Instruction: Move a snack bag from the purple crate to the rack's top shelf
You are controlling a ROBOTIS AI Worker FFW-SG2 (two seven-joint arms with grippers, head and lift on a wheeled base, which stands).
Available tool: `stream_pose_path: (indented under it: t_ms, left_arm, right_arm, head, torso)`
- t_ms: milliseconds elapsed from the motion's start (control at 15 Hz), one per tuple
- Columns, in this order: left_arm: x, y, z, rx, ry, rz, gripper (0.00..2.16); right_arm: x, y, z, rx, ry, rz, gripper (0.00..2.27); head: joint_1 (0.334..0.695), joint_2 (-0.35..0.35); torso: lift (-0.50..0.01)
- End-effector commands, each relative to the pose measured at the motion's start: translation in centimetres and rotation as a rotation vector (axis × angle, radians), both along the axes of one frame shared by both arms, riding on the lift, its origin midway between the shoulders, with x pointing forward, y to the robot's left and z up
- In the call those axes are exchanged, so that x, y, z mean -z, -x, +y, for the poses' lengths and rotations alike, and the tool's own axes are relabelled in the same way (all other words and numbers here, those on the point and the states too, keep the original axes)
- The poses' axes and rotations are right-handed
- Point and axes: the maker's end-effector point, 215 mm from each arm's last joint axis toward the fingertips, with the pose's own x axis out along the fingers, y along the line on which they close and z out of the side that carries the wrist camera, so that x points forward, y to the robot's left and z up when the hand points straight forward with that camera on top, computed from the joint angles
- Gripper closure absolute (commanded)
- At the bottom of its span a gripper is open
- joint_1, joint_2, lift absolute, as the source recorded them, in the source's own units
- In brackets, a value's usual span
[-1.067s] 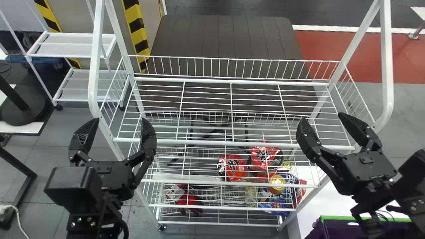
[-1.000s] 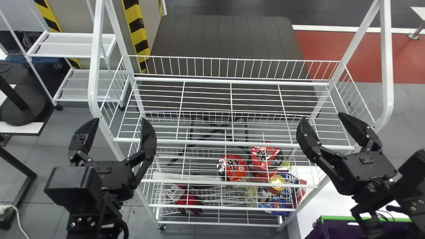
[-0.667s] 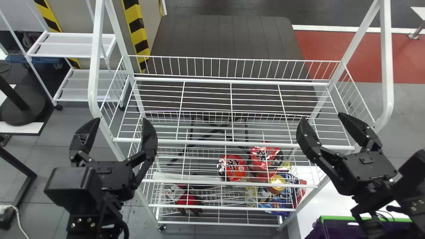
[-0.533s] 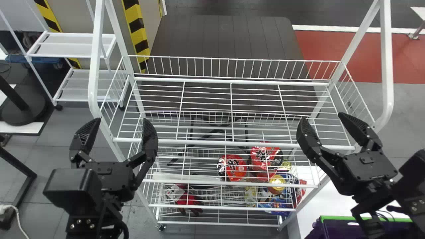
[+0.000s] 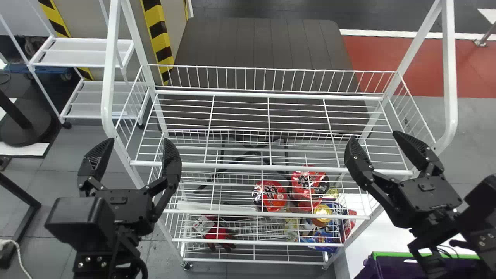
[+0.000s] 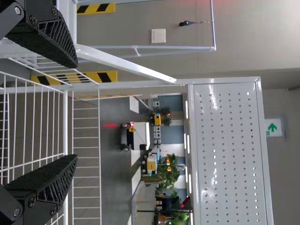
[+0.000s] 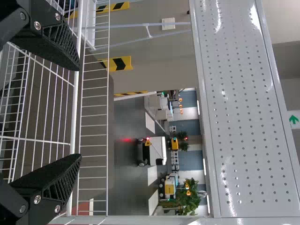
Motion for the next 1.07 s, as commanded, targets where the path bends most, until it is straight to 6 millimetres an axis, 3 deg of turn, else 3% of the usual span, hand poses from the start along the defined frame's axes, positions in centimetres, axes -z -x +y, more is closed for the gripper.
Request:
stream_pose_path:
  t_ms: [0,1000]
  left_arm:
    - [0.06,0.0,0.07,-0.003,0.004,0.001,0.14]
    - [0.19,-0.07,-0.02,-0.001,0.005,0.003,0.14]
  right_arm:
    - [-0.37,0.05,-0.08,0.006,-0.01,-0.012,0.17]
    - [0.41,0.18,-0.16,0.0,-0.006,0.002,0.17]
  head:
    - [0.695,-0.016]
    - [0.695,-0.018]
  torso:
    - [-0.013]
    - [-0.073]
